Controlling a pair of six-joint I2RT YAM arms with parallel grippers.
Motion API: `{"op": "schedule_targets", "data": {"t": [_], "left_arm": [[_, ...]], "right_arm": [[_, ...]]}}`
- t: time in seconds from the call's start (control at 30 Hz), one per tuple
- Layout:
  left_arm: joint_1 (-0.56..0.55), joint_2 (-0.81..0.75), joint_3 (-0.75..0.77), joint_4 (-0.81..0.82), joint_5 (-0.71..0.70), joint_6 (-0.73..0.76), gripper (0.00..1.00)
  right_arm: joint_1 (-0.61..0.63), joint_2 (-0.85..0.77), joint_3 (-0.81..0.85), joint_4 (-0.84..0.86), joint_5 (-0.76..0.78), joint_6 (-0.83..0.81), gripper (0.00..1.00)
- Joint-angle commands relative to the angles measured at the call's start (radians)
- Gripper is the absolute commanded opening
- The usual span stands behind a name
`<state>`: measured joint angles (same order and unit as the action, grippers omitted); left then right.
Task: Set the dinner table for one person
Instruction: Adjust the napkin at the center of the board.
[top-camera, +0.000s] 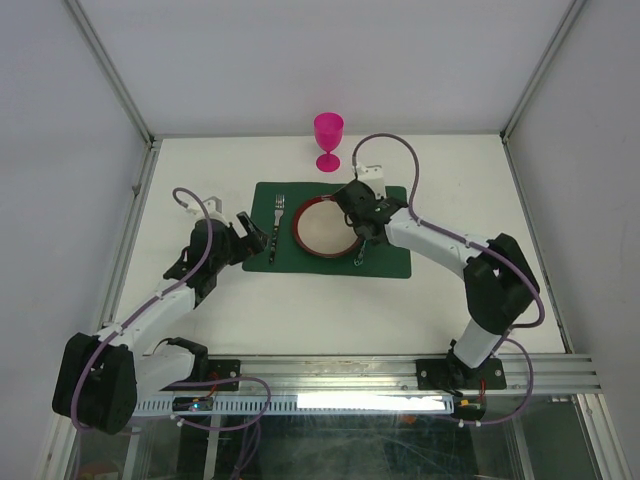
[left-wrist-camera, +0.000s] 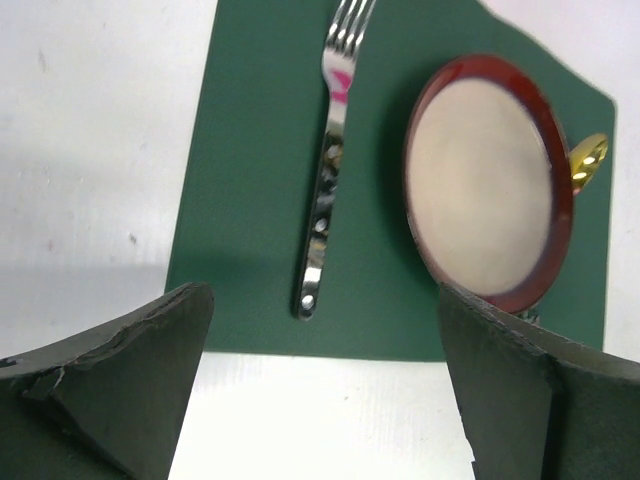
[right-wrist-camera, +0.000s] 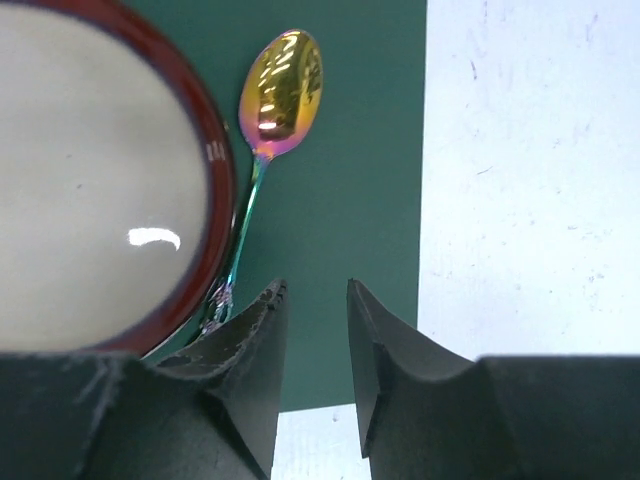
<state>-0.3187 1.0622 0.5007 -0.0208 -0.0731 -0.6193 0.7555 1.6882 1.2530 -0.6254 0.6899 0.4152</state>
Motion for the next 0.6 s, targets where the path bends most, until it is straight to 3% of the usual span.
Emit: {"op": "schedule_targets", "data": {"t": [0.0, 0.4, 0.57], "left_arm": [[0.01, -0.026, -0.043, 0.006, -0.007, -0.019, 0.98], [0.009, -0.032, -0.125, 0.138, 0.058, -0.079, 0.96], [0.009, 0.012, -0.129, 0.19, 0.092, -0.089, 0.83]], "right_arm": [[-0.052, -0.016, 0.021, 0.061, -0.008, -0.039, 0.33], [-0.137, 0.032, 0.022, 0.119, -0.088, -0.078, 0.33], [-0.137, 0.039, 0.008, 0.126, -0.101, -0.078, 0.33]]}}
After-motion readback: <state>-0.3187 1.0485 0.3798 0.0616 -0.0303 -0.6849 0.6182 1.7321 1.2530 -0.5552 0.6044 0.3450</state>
